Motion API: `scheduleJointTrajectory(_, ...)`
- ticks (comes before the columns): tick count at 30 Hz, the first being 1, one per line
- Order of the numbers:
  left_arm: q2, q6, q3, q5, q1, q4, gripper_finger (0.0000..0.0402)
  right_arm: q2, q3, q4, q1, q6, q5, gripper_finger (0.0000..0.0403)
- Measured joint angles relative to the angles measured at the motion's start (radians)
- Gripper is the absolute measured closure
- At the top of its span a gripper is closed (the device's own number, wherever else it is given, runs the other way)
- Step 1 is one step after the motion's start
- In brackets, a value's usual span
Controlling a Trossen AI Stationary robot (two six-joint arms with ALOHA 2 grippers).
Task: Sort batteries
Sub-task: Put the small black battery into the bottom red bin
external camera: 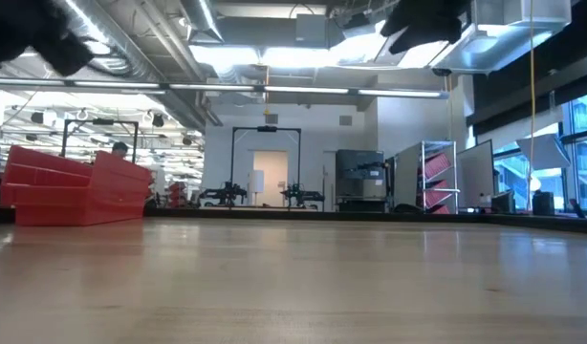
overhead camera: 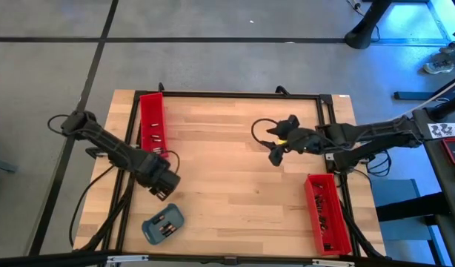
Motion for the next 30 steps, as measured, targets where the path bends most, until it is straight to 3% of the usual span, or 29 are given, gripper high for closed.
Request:
scheduleJointTrajectory(6, -0.106, -0.153, -0.180, -0.025, -0.035, 0.090, 0.0249, 0.004, 0.000, 0.069, -0.041, -0.043, -0.069, 0.0169)
scheduleJointTrajectory(15, -0.239, -0.232, -0.428, -0.041, -0.033, 0.298, 0.0249, 0.004, 0.000, 0.111, -0.072, -0.047, -0.109, 0.0169)
scheduleJointTrajectory(23, -0.204, -0.224, -0.449, -0.099, -0.033, 0.330, 0.0249, 0.004, 0.000, 0.161, -0.072, -0.047, -0.108, 0.0169)
scheduleJointTrajectory(30, -0.100, -0.231, -0.449, -0.099, -0.032, 0.331, 0.0249, 0.004, 0.000, 0.163, -0.072, -0.043, -0.099, 0.0169)
